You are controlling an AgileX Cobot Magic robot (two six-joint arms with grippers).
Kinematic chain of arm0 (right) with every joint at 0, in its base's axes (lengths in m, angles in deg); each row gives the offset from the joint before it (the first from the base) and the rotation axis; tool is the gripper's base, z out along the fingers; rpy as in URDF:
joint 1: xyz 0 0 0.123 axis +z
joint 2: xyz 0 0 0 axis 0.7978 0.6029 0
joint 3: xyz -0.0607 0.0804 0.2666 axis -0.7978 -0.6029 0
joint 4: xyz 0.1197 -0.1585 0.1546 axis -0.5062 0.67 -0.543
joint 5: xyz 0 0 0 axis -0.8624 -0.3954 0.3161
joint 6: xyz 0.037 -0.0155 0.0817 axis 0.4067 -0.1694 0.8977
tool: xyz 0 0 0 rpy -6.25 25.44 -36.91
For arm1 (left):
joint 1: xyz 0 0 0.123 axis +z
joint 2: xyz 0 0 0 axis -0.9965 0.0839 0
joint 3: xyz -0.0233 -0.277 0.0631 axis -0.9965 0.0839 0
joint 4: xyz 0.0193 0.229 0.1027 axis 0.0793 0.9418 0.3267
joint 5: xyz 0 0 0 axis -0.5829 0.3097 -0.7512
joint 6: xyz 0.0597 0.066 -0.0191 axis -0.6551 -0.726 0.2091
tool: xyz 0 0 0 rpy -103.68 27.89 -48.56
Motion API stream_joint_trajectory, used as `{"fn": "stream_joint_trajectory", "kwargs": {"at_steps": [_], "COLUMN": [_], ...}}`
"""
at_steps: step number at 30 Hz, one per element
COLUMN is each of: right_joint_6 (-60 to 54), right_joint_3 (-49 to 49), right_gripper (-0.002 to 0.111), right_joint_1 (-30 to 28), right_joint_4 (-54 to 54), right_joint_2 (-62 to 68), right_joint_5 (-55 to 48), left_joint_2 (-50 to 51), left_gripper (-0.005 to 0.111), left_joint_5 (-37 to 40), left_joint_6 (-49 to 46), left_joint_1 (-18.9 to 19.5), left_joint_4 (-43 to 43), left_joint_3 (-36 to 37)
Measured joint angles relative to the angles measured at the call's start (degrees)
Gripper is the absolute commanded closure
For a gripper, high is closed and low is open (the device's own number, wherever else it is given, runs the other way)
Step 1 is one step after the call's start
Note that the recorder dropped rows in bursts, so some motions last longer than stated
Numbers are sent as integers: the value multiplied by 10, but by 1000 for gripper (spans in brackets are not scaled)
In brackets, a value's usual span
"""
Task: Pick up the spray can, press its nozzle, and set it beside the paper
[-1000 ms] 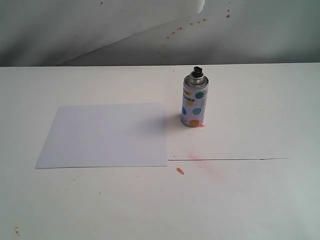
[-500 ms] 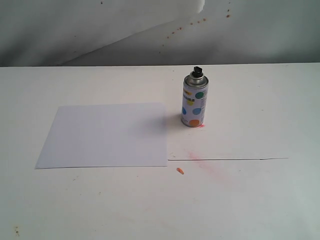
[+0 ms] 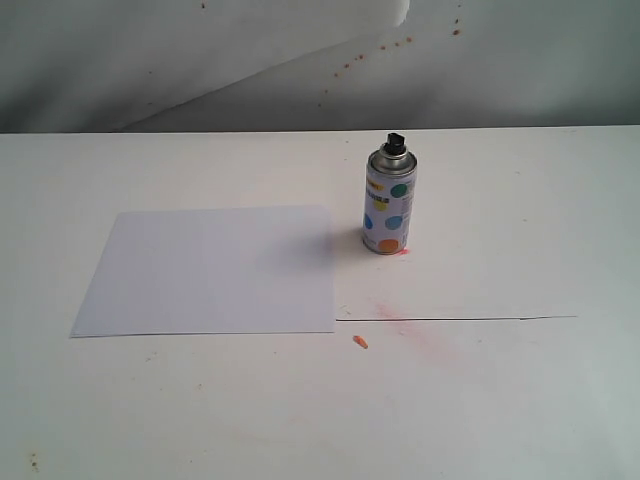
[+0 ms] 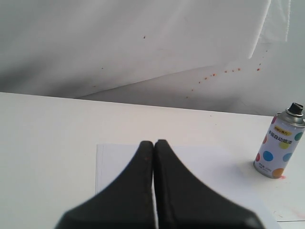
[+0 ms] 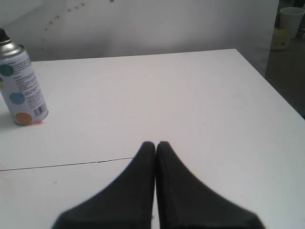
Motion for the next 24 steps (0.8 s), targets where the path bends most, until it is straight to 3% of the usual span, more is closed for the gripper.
{"fn": "stream_joint_trajectory", "kwargs": {"at_steps": [17, 18, 20, 21, 24], "right_joint_6": [0, 0, 0, 0, 0], "right_joint_3": [0, 0, 0, 0, 0], "right_gripper": [108, 108, 108, 108, 108], "right_joint_1": [0, 0, 0, 0, 0], "right_joint_4": [0, 0, 0, 0, 0], "right_joint_2": [0, 0, 0, 0, 0], "right_joint_5": [-1, -1, -1, -1, -1], "left_joint_2": [-13, -24, -54, -71, -92], "left_gripper": [107, 107, 107, 107, 107], "left_joint_5": [0, 1, 19, 29, 31], "left_joint_6": [5, 15, 111, 225, 417], "left_joint_1": [0, 0, 0, 0, 0], "left_joint_4": [14, 36, 174, 296, 486], "left_joint_3": [0, 0, 0, 0, 0]}}
